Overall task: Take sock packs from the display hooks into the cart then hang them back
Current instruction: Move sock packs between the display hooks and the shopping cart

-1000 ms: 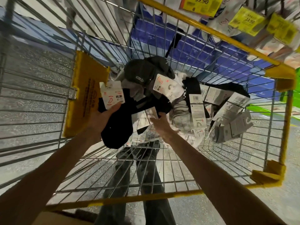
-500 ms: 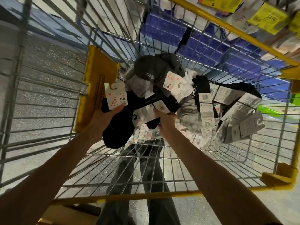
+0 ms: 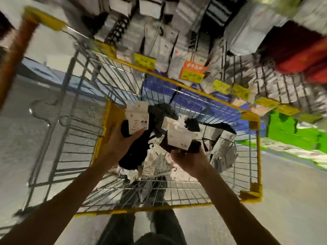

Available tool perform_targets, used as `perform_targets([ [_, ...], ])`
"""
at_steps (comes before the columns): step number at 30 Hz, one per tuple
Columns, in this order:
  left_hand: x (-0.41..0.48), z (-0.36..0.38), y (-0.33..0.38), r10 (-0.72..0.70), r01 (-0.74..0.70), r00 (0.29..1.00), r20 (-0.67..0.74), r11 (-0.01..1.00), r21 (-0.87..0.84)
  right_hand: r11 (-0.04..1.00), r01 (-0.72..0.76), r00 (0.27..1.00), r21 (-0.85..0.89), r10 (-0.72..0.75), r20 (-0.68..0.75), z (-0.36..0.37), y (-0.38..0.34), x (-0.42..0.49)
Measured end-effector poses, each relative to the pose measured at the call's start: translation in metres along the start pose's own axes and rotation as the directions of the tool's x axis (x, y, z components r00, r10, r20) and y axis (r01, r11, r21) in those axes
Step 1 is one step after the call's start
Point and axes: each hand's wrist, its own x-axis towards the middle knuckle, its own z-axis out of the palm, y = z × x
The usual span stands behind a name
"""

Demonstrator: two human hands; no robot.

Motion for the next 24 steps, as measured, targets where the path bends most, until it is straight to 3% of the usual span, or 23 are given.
perform_targets([
  [6,-0.030,0.001,0.103,0.168,-0.163,0.983,0.070,0.985,-0.064,0.999,0.017,0.991,-0.046,-0.011,0.130,0.082,-0.015,-0.100],
  [9,-0.048,-0.006,0.156,0.266,-0.254,0.962,0.061,0.955,-0.150,0.973,0.097,0.972,-0.207,-0.048,0.229,0.102,-0.028,-0.148],
  [13,-0.072,-0.010,0.223,0.358,-0.315,0.925,0.128,0.910,-0.271,0.886,0.243,0.965,-0.394,-0.182,0.187,0.136,-0.039,-0.202],
  [17,-0.094,-0.015,0.279,0.390,-0.347,0.913,0.117,0.897,-0.275,0.801,0.396,0.918,-0.449,-0.352,0.183,0.167,-0.054,-0.254],
  [24,-0.112,-0.035,0.362,0.396,-0.362,0.913,0.100,0.898,-0.251,0.683,0.576,0.817,-0.449,-0.493,0.298,0.211,-0.074,-0.328],
])
